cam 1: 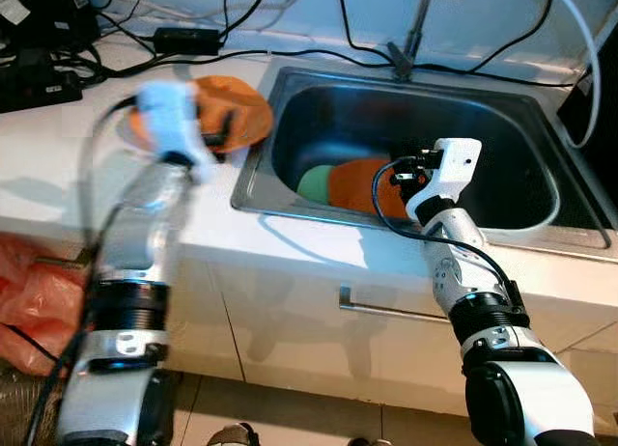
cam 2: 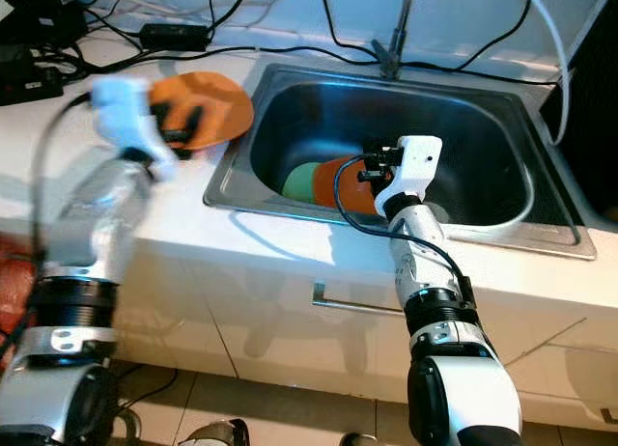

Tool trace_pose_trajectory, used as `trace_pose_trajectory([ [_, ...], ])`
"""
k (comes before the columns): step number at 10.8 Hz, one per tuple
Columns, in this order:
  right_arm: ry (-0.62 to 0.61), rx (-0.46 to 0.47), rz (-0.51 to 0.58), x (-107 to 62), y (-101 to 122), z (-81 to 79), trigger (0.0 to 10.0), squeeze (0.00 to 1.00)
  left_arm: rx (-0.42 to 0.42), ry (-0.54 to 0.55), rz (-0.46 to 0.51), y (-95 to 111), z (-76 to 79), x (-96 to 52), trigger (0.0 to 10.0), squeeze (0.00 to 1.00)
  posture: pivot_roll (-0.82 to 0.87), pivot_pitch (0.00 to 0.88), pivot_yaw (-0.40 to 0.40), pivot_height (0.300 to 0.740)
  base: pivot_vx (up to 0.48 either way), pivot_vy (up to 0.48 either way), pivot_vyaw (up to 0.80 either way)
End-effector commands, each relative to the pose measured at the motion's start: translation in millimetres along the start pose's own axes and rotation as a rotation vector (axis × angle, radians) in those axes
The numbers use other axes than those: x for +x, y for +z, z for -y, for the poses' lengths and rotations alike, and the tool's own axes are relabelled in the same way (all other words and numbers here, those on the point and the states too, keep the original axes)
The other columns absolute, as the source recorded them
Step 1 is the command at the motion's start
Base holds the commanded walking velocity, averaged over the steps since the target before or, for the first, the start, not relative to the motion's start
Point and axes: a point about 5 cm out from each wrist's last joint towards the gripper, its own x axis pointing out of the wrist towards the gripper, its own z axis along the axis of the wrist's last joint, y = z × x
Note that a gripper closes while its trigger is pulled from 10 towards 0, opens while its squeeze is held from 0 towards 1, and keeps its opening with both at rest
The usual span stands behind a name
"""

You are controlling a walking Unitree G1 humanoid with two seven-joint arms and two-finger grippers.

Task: Kitchen organization

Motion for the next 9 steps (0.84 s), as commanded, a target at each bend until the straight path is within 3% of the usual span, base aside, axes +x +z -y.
trace_pose_trajectory([
  [1,0.007,0.010,0.016,0.5,3,-0.3,10.0,0.00,-0.012,0.037,0.005,1,-5.3,0.8,10.0,0.00,0.07,0.064,-0.048,0.740,0.000,0.000,0.00],
  [2,0.012,0.011,0.014,0.4,3,-1.7,10.0,0.00,-0.066,0.114,-0.014,-3,-18.7,-1.6,10.0,0.00,0.07,0.064,-0.047,0.740,0.000,0.000,0.00],
  [3,0.017,0.012,0.013,0.1,2,-2.5,10.0,0.00,-0.195,0.180,-0.018,-5,-29.0,-4.6,10.0,0.00,0.07,0.062,-0.047,0.740,0.000,0.000,0.00],
  [4,0.018,0.012,0.012,0.0,2,-2.5,10.0,0.00,-0.248,0.199,-0.023,-5,-31.6,-5.2,10.0,0.00,0.07,0.062,-0.047,0.740,0.000,0.000,0.00],
  [5,0.023,0.013,0.010,0.2,2,-2.8,10.0,0.00,-0.359,0.292,-0.078,-8,-43.1,-7.6,10.0,0.00,0.07,0.060,-0.048,0.740,0.000,0.000,0.00],
  [8,0.036,0.019,0.007,1.0,1,-5.8,10.0,0.00,-0.494,0.361,-0.138,0,-56.3,-10.8,10.0,0.00,0.08,0.059,-0.045,0.740,0.000,0.000,0.00],
  [9,0.040,0.020,0.007,1.0,1,-6.2,10.0,0.00,-0.499,0.370,-0.144,3,-58.6,-9.9,10.0,0.00,0.08,0.059,-0.045,0.740,0.000,0.000,0.00],
])
